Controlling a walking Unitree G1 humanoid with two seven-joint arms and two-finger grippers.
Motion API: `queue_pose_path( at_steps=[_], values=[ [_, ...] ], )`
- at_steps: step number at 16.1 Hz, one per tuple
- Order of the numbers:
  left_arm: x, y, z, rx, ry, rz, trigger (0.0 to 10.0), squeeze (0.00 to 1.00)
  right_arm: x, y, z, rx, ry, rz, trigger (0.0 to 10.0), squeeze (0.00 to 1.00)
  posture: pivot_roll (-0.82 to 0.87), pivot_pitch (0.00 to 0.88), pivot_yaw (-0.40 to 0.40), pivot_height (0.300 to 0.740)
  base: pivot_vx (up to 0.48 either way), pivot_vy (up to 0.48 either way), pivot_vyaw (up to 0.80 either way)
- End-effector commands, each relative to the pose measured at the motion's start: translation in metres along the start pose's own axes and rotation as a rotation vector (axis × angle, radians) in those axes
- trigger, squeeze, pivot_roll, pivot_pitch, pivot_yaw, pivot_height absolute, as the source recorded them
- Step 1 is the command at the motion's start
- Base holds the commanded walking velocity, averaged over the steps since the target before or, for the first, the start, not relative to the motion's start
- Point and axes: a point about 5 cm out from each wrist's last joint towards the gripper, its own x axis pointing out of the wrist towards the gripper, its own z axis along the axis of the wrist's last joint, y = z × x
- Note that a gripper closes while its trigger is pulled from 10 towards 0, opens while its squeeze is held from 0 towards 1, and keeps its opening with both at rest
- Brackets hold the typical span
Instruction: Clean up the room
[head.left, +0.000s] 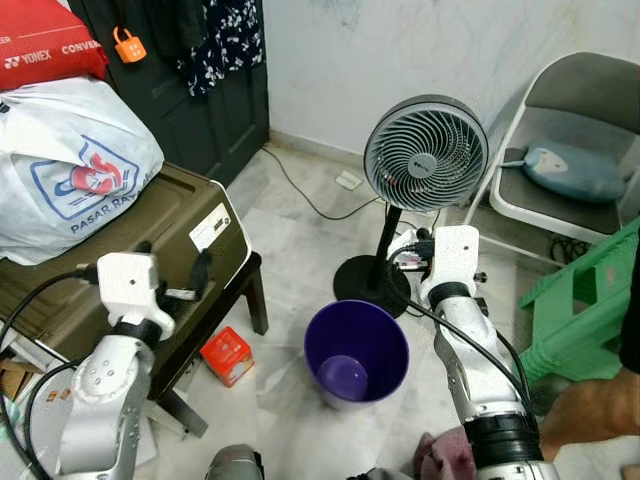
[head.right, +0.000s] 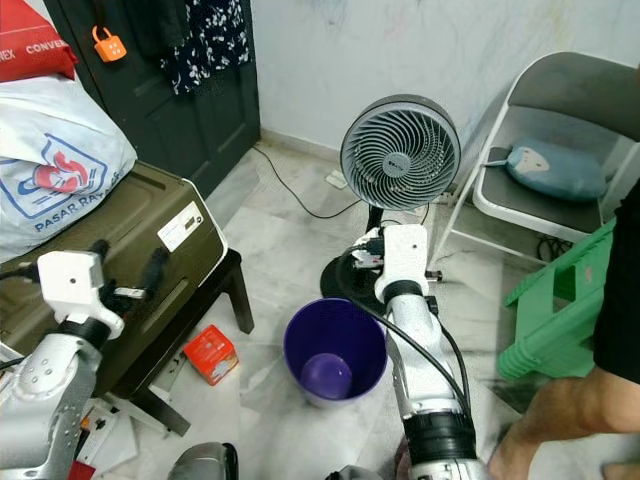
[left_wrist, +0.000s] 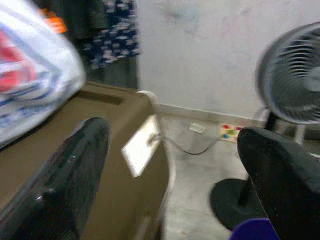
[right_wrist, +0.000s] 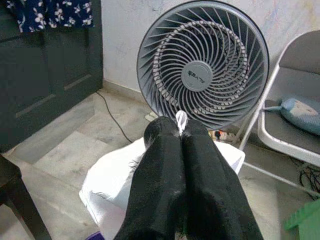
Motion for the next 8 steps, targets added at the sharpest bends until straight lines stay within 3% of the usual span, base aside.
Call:
queue_pose_path(
  at_steps=[1,2,3,5,6,8],
  values=[
    [0.003,-0.009,0.008,-0.001,-0.027,-0.061,10.0,0.00,-0.001,-0.004,0.002,0.003,-0.001,-0.028,10.0,0.00,0.06,0.084,-0.028,0.740,0.000,0.000,0.00],
    [0.002,-0.011,0.009,-0.005,-0.030,-0.084,10.0,0.00,-0.001,-0.004,0.002,0.001,0.004,-0.032,10.0,0.00,0.06,0.086,-0.030,0.740,0.000,0.000,0.00],
    [-0.001,-0.023,0.014,0.019,-0.040,-0.195,10.0,0.00,0.001,-0.003,-0.007,0.017,0.102,-0.079,10.0,0.00,0.07,0.095,-0.033,0.740,0.000,0.000,0.00],
    [-0.004,-0.026,0.016,0.041,-0.039,-0.224,10.0,0.00,0.001,-0.011,-0.013,-0.013,0.154,-0.144,10.0,0.00,0.09,0.122,-0.031,0.740,0.000,0.000,0.00],
    [-0.011,-0.022,0.016,0.050,-0.023,-0.212,10.0,0.00,0.001,-0.023,-0.018,-0.016,0.193,-0.200,10.0,0.00,0.11,0.131,-0.028,0.740,0.000,0.000,0.00],
    [-0.025,-0.010,0.017,0.068,0.005,-0.180,10.0,0.00,0.000,-0.027,-0.026,-0.018,0.226,-0.207,10.0,0.00,0.14,0.164,-0.007,0.740,0.000,0.000,0.00]
  ],
)
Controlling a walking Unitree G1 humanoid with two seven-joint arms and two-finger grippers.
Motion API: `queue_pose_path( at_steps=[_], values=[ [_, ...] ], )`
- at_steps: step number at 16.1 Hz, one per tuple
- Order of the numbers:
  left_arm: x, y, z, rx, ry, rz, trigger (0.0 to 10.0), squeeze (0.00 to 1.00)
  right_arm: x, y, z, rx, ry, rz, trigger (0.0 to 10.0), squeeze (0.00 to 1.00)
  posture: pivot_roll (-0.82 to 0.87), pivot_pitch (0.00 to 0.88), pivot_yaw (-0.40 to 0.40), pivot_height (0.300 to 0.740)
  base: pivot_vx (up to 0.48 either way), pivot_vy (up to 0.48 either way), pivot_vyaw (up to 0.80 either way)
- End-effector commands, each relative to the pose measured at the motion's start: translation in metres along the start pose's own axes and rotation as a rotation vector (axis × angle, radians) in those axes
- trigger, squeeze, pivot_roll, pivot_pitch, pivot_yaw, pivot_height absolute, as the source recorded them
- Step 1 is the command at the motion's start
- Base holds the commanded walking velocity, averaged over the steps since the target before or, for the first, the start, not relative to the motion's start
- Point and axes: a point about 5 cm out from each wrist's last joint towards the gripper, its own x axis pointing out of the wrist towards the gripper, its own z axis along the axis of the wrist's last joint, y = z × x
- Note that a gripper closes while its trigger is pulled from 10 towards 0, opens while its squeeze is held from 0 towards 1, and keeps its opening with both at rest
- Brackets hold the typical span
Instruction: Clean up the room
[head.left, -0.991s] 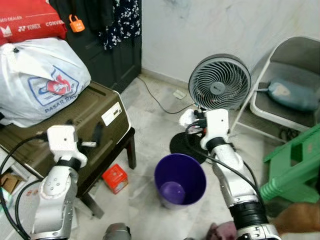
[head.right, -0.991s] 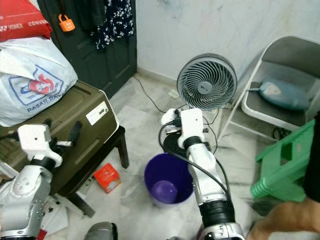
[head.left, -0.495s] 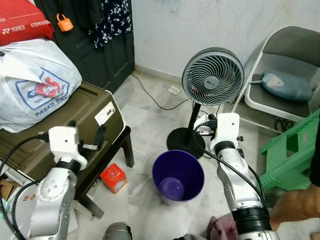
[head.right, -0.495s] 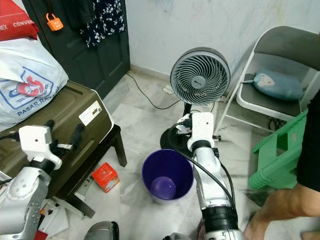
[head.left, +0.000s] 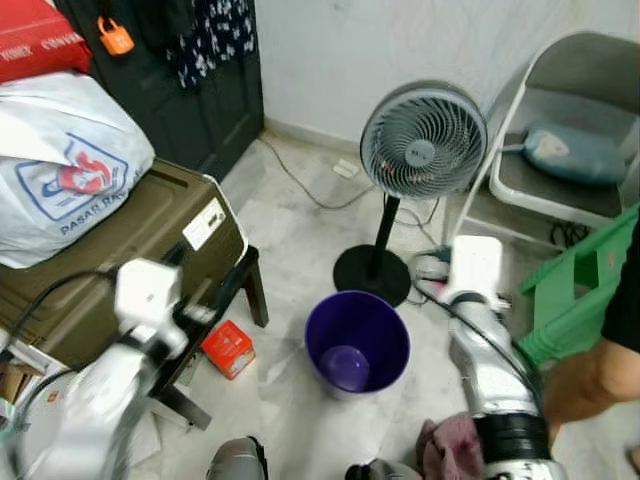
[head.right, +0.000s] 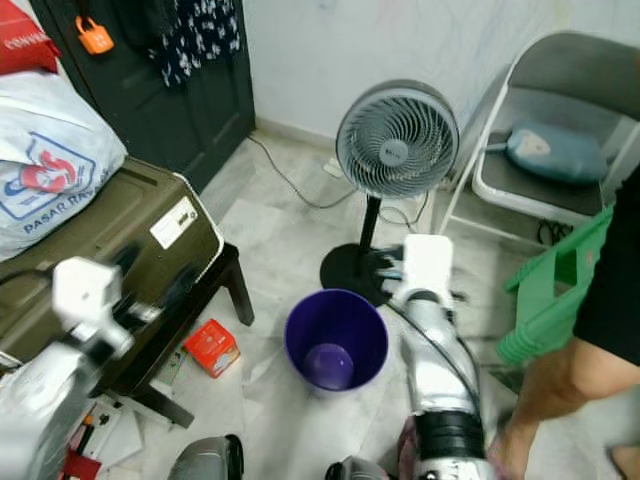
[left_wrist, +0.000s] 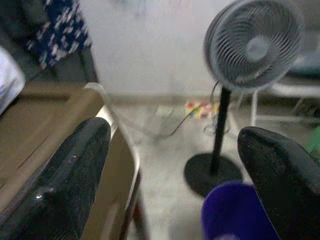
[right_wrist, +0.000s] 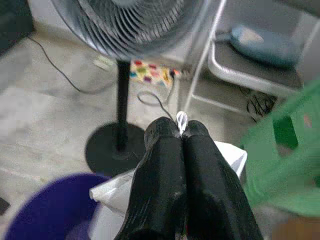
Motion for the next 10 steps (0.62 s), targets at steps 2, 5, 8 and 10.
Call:
queue_pose_path(
  at_steps=[2,5,8,10],
  values=[
    [-0.007,-0.002,0.012,0.027,-0.009,-0.036,10.0,0.00,-0.002,0.018,-0.002,0.019,0.025,0.037,10.0,0.00,0.17,0.200,0.022,0.740,0.000,0.000,0.00],
    [-0.010,-0.005,0.020,0.077,0.001,-0.069,10.0,0.00,-0.001,0.033,0.001,-0.007,0.002,0.086,10.0,0.00,0.19,0.238,0.048,0.740,0.000,0.000,0.00],
    [-0.023,-0.004,0.024,0.090,0.039,-0.076,10.0,0.00,0.002,0.047,0.009,0.003,-0.020,0.108,10.0,0.00,0.21,0.304,0.079,0.740,0.000,0.000,0.00],
    [-0.027,-0.006,0.025,0.094,0.054,-0.080,10.0,0.00,0.006,0.054,0.012,-0.007,-0.016,0.112,10.0,0.00,0.23,0.325,0.085,0.740,0.000,0.000,0.00]
  ],
)
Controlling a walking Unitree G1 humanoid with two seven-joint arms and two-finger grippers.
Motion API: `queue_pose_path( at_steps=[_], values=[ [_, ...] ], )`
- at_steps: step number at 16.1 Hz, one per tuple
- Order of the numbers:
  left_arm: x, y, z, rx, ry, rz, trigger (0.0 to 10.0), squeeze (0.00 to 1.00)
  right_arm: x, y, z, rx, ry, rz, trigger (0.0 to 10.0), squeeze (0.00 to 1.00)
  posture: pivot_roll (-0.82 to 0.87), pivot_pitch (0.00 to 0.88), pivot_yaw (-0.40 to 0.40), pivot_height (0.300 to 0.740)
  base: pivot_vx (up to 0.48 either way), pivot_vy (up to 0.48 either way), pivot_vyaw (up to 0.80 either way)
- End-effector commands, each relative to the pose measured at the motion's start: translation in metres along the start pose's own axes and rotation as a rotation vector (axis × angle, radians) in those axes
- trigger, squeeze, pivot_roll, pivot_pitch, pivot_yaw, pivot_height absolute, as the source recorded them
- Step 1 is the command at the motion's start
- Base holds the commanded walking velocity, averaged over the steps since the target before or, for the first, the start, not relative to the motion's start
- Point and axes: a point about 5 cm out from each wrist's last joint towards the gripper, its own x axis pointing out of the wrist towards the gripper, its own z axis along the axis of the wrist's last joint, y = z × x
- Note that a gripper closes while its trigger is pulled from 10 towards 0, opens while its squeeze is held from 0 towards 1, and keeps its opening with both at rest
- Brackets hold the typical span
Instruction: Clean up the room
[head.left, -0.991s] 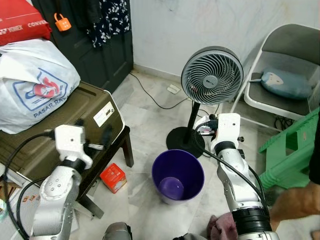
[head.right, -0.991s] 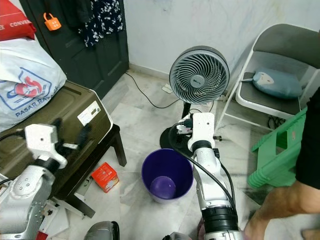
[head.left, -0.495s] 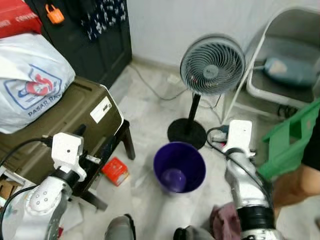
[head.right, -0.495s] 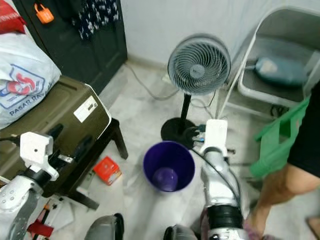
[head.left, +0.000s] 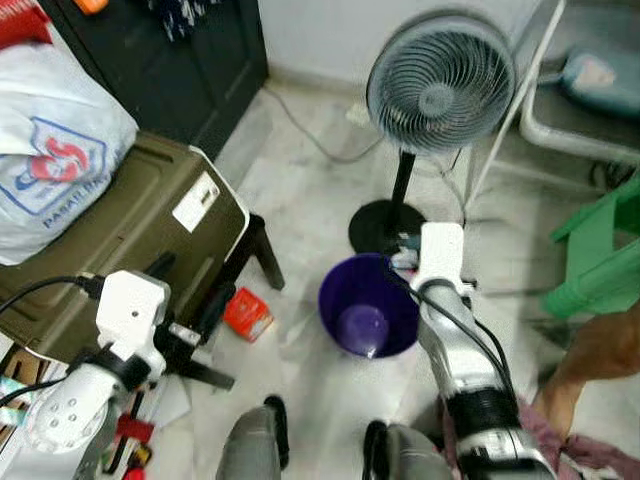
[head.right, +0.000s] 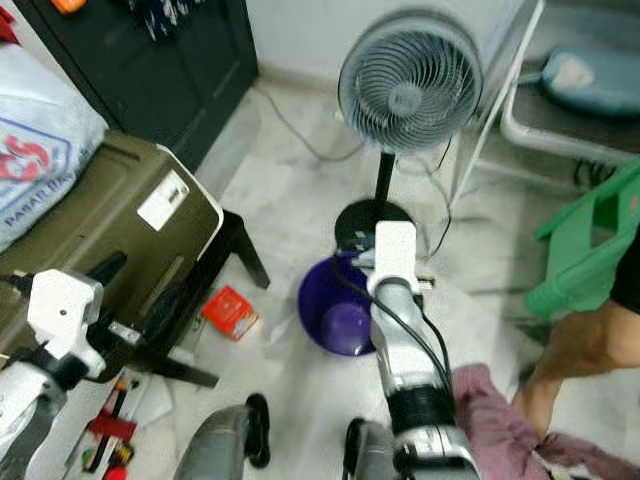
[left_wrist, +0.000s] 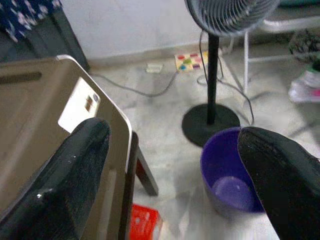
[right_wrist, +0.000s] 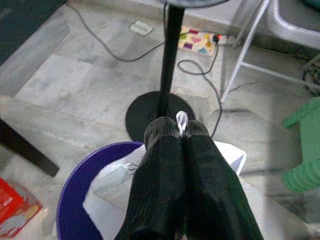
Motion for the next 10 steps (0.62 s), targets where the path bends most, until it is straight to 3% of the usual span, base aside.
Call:
queue_pose_path(
  at_steps=[1,5,10],
  values=[
    [-0.007,0.002,0.002,0.011,0.021,0.004,10.0,0.00,0.001,0.008,-0.004,-0.010,0.014,0.012,10.0,0.00,0.24,0.346,0.086,0.740,0.000,0.000,0.00],
    [-0.028,0.008,-0.001,0.041,0.109,0.019,10.0,0.00,0.015,0.026,0.002,-0.017,0.025,0.035,10.0,0.00,0.25,0.410,0.093,0.740,0.000,0.000,0.00],
    [-0.040,0.011,0.003,0.039,0.152,0.046,10.0,0.00,0.020,0.028,-0.009,-0.021,0.068,0.014,10.0,0.00,0.29,0.479,0.116,0.740,0.000,0.000,0.00]
  ],
)
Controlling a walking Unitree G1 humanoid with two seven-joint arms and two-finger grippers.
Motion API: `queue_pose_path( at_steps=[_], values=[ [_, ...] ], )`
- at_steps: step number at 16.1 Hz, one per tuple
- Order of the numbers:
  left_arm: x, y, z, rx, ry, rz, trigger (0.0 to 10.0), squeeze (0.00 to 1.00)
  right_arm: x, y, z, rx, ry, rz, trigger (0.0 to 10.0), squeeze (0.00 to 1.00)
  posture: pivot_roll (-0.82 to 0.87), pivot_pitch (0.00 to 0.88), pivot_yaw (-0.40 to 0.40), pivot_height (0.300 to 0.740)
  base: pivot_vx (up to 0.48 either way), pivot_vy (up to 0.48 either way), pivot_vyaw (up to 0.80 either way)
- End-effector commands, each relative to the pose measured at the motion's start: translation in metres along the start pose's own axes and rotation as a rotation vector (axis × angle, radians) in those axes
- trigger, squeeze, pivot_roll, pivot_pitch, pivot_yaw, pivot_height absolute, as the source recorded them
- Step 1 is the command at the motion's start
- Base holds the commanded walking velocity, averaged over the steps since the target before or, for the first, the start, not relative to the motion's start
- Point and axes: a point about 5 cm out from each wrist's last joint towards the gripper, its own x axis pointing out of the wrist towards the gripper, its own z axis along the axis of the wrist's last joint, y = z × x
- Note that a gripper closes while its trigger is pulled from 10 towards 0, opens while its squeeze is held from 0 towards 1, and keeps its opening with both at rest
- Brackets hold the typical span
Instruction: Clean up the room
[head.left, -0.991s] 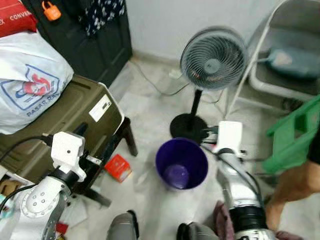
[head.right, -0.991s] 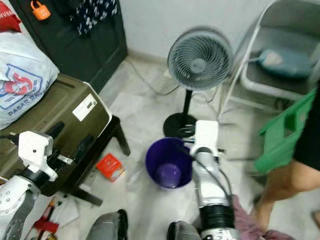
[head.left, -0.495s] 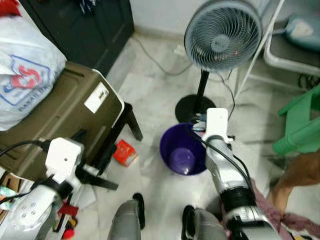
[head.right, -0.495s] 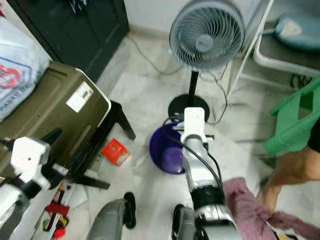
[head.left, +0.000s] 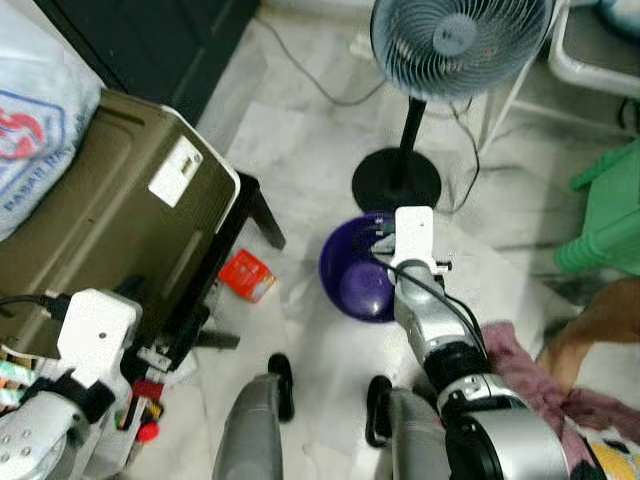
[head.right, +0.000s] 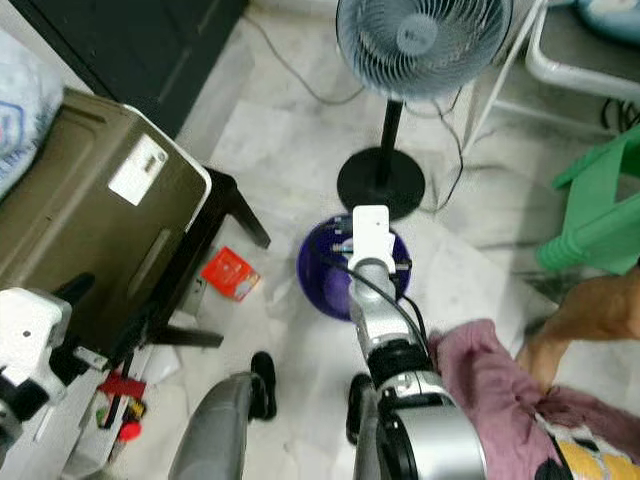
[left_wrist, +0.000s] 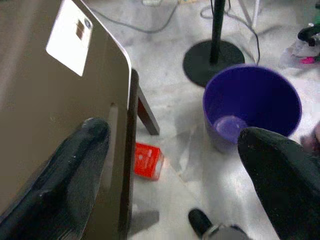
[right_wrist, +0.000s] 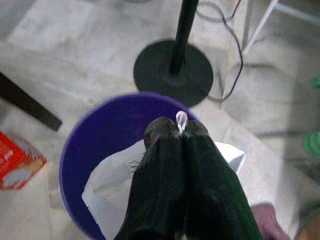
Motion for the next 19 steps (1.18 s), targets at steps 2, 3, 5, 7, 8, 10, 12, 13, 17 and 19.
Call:
queue_pose_path(
  at_steps=[2,3,5,7,8,10,12,13,17,19],
  values=[
    [-0.009,0.002,-0.002,-0.004,0.043,0.012,10.0,0.00,-0.002,0.007,-0.010,0.000,0.028,0.000,10.0,0.00,0.30,0.496,0.124,0.740,0.000,0.000,0.00],
    [-0.010,0.001,-0.001,-0.009,0.048,0.012,10.0,0.00,-0.002,0.008,-0.008,0.004,0.019,-0.004,10.0,0.00,0.30,0.502,0.130,0.740,0.000,0.000,0.00],
    [-0.010,0.000,-0.001,-0.010,0.056,0.008,10.0,0.00,0.000,0.011,-0.005,0.007,0.010,-0.006,10.0,0.00,0.31,0.503,0.132,0.740,0.000,0.000,0.00],
    [-0.012,0.003,-0.001,-0.005,0.069,0.013,10.0,0.00,0.002,0.017,0.007,0.017,-0.042,0.002,10.0,0.00,0.32,0.506,0.142,0.740,0.000,0.000,0.00],
    [-0.012,0.004,-0.001,-0.005,0.072,0.016,10.0,0.00,0.002,0.019,0.009,0.020,-0.049,0.006,10.0,0.00,0.32,0.506,0.142,0.740,0.000,0.000,0.00],
    [-0.012,0.005,-0.001,-0.005,0.076,0.020,10.0,0.00,0.002,0.025,0.016,0.037,-0.074,0.018,10.0,0.00,0.32,0.507,0.143,0.740,0.000,0.000,0.00],
    [-0.012,0.005,-0.001,-0.006,0.078,0.020,10.0,0.00,0.002,0.029,0.019,0.048,-0.086,0.024,10.0,0.00,0.32,0.510,0.142,0.740,0.000,0.000,0.00],
    [-0.011,0.005,0.000,-0.007,0.078,0.020,10.0,0.00,0.002,0.030,0.020,0.056,-0.092,0.025,10.0,0.00,0.32,0.512,0.141,0.740,0.000,0.000,0.00],
    [-0.012,0.004,0.000,-0.012,0.082,0.025,10.0,0.00,0.002,0.036,0.030,0.076,-0.138,0.023,10.0,0.00,0.33,0.520,0.145,0.740,0.000,0.000,0.00],
    [-0.014,0.005,0.000,-0.012,0.088,0.029,10.0,0.00,0.002,0.036,0.034,0.064,-0.155,0.013,10.0,0.00,0.34,0.528,0.149,0.740,0.000,0.000,0.00]
  ],
)
